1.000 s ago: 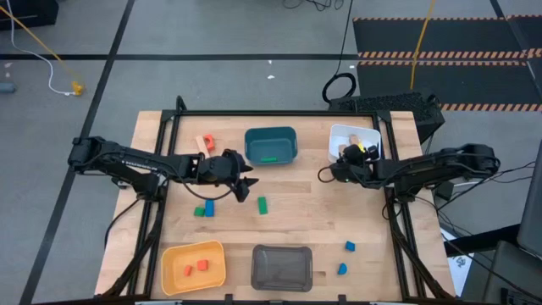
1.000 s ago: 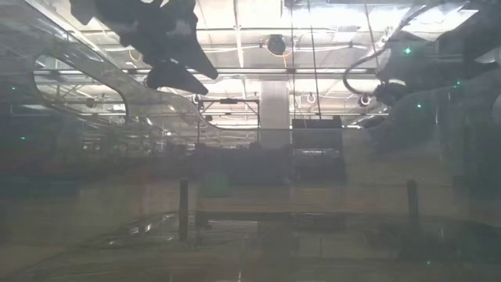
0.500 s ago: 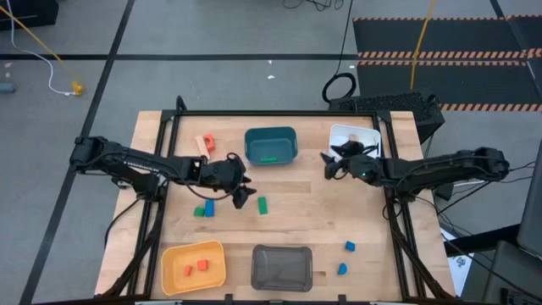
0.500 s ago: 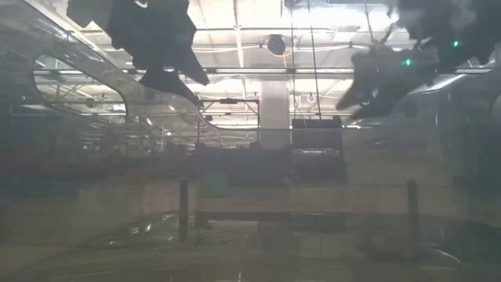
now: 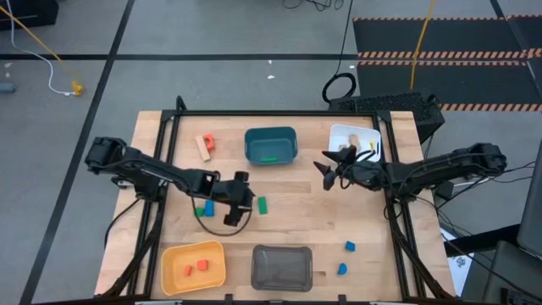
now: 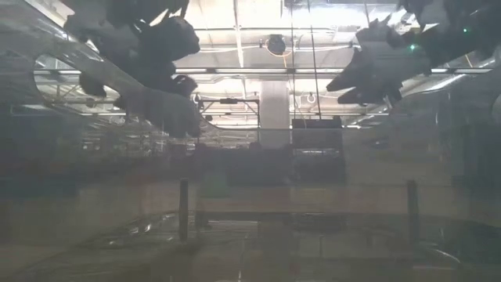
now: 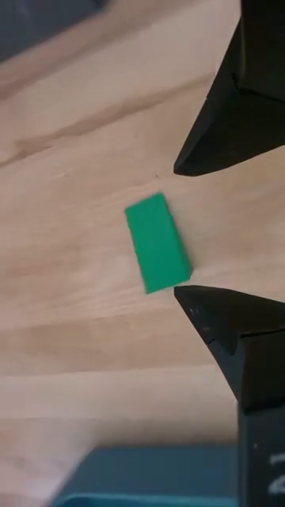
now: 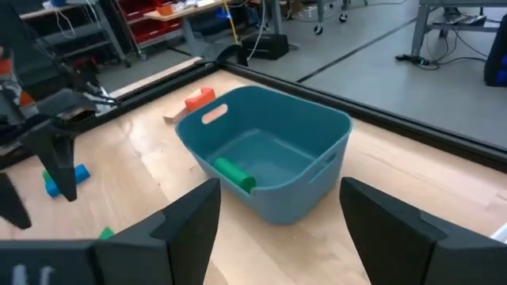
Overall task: Sort & place blocks by color
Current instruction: Put the right green block into the blue bin
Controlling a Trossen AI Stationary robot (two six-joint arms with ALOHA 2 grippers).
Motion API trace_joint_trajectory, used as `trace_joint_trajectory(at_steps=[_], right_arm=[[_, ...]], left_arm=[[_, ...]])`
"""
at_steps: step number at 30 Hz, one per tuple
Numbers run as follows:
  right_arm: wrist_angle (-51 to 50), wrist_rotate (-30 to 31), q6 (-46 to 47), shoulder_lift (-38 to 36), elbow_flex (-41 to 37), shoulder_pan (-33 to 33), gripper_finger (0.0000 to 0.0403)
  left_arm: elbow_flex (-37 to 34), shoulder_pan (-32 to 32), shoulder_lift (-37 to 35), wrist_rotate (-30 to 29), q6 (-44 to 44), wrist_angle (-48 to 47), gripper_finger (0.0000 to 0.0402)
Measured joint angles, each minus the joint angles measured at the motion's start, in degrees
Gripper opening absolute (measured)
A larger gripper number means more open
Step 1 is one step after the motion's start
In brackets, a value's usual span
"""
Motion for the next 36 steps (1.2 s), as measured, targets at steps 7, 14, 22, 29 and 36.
trace_joint_trajectory(at_steps=[7,14,22,29,36], right_arm=[[-0.63,0.01,-0.01,0.22,0.00,0.04,0.0250],[-0.63,0.02,-1.44,0.20,0.00,0.04,0.0250],[-0.42,0.13,-4.04,0.22,0.00,0.02,0.0250],[-0.44,0.16,-4.04,0.22,0.00,0.02,0.0250],[-0.44,0.17,-4.04,0.22,0.00,0.02,0.0250]], left_arm=[[0.00,0.42,2.45,-0.18,18.08,4.33,0.0241],[0.04,0.46,6.59,-0.83,33.14,8.93,0.0241],[0.04,1.28,9.94,-1.06,39.02,10.23,0.0241],[0.04,2.50,10.53,-0.87,44.36,10.64,0.0241],[0.04,5.13,10.28,0.89,50.55,9.22,0.0241]])
